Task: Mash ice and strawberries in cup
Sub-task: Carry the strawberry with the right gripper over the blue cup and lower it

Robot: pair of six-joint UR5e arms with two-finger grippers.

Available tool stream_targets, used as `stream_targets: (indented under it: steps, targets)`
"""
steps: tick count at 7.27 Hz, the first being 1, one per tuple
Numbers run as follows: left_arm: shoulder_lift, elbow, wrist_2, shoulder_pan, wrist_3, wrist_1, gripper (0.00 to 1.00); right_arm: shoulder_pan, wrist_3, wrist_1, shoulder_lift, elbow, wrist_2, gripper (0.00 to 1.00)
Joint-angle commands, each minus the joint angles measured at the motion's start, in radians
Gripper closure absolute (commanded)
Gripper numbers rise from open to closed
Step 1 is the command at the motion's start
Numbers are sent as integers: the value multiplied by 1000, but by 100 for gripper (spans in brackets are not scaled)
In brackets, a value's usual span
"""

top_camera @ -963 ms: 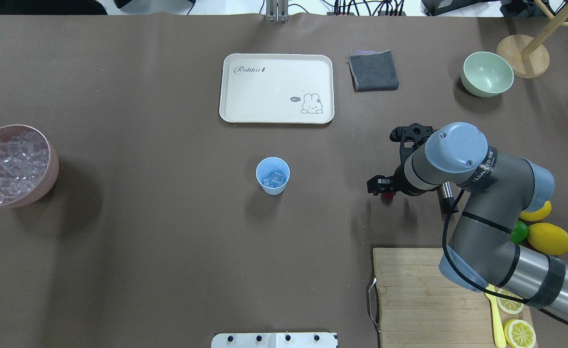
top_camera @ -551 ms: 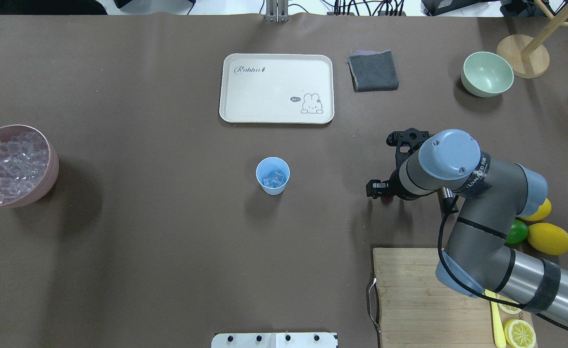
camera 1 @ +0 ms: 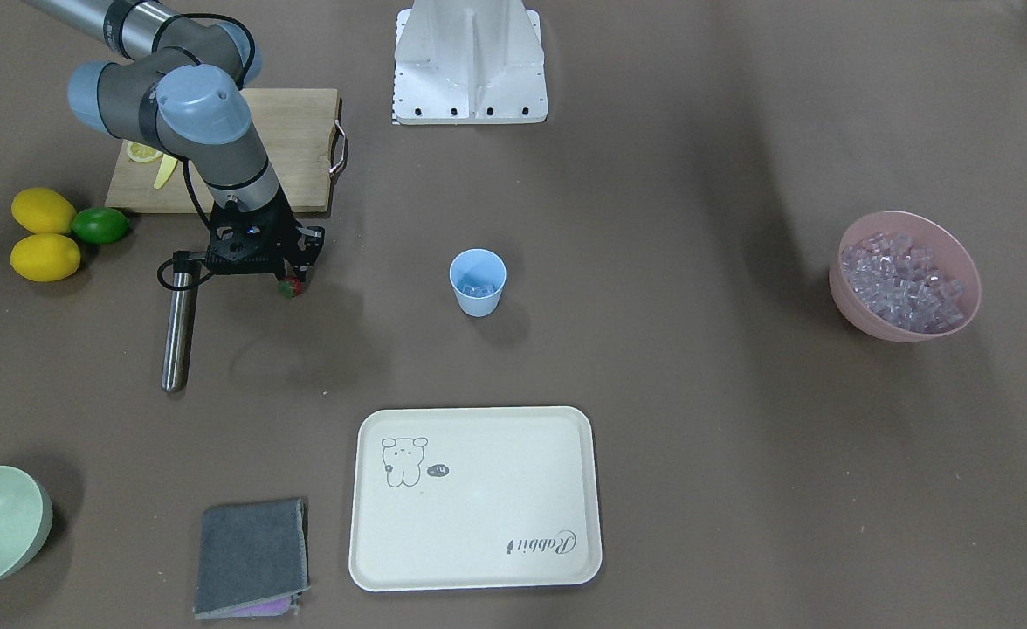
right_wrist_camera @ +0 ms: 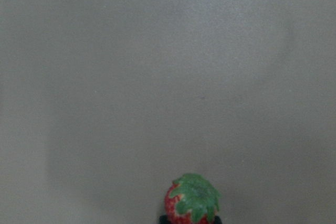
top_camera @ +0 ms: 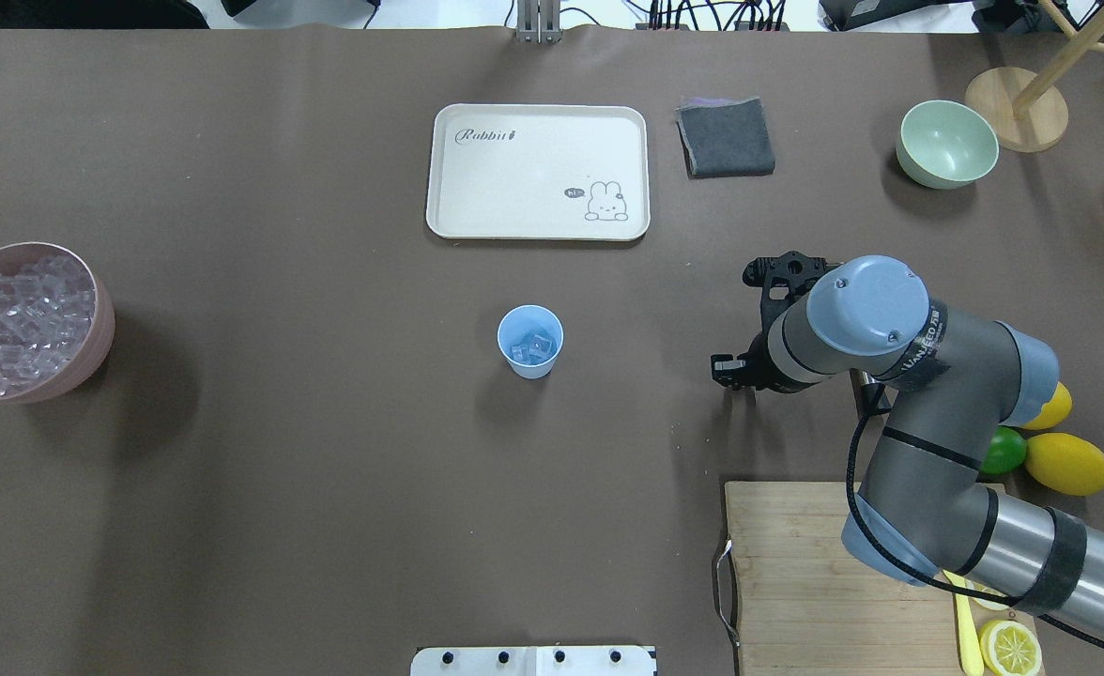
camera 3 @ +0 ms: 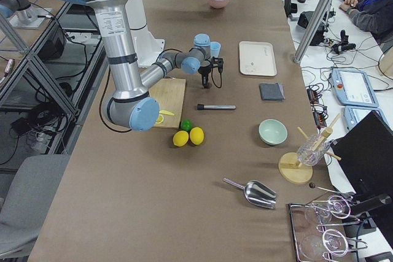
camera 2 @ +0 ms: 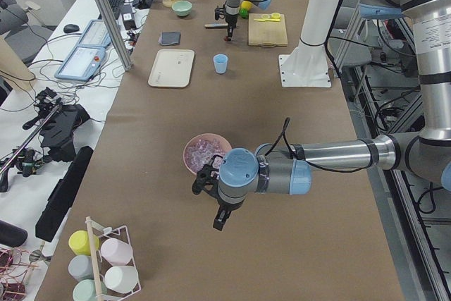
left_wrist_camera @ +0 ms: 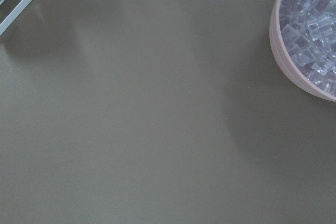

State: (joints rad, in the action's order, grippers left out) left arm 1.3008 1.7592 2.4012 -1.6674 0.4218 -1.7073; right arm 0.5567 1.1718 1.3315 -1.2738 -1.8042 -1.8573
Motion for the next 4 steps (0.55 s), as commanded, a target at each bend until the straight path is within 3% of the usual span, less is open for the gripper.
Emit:
stream_targets:
  steps: [1,4]
  targets:
    - [0,0,-1,0,0,0,1,5,-7,2,51,-43,21,100]
    - [3,2,-1,0,0,0,1,-18,-27,0,229,-37,111,100]
